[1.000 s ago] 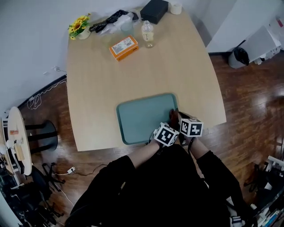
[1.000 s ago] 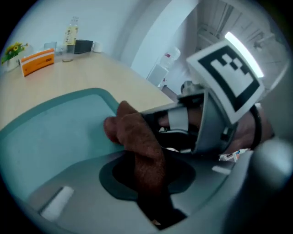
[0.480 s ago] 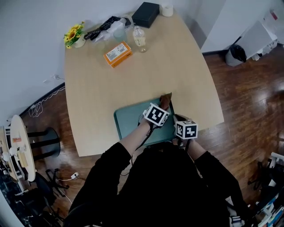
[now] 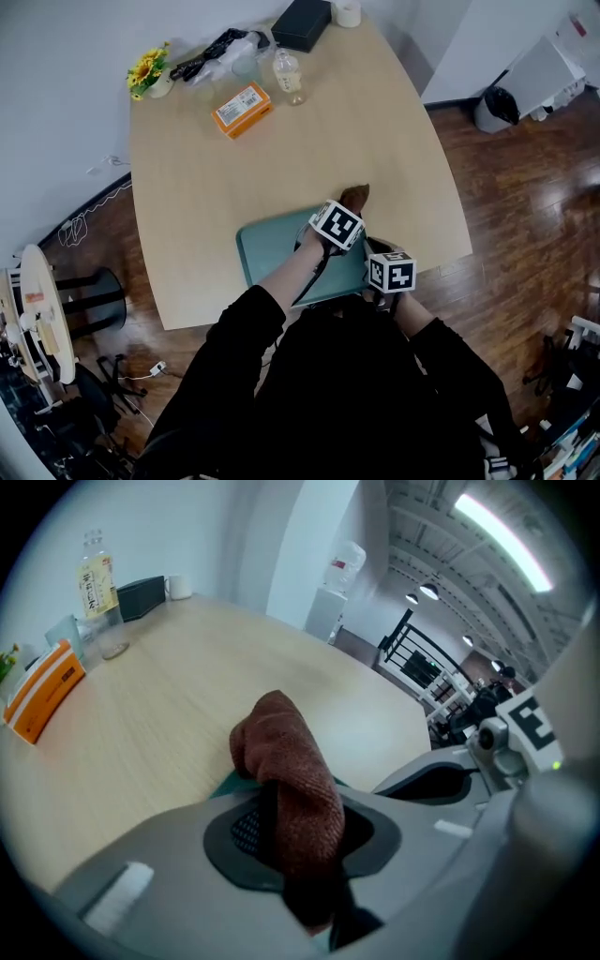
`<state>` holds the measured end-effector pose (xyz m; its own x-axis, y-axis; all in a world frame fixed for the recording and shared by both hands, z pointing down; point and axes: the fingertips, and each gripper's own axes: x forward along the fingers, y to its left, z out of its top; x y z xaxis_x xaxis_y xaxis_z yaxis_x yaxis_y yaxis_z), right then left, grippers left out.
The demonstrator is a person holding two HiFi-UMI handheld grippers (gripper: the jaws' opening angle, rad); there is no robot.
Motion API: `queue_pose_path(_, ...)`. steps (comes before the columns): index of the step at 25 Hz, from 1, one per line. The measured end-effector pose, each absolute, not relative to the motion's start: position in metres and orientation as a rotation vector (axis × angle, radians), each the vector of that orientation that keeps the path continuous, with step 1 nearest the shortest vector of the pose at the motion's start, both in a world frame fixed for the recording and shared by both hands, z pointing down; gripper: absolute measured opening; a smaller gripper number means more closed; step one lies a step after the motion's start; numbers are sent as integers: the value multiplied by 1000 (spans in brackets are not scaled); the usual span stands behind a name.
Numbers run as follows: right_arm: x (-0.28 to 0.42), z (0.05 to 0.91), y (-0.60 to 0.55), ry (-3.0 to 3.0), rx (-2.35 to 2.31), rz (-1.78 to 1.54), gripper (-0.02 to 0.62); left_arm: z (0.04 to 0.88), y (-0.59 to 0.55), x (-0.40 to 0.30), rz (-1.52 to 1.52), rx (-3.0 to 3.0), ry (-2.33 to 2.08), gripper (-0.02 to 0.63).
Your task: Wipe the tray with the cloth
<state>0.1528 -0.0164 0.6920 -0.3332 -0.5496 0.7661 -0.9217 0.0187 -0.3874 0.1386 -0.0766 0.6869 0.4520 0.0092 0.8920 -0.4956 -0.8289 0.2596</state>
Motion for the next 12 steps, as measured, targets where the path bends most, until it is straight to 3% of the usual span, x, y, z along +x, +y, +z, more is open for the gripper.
queue_pose_path(5,152,694,-16,-1903,1492,1259,12,665,-37,144,1321,2378,-258,74)
queue_pose_path(12,157,692,-14,-1899,1494,1257,14,679,78,83,1454,2534,60,74)
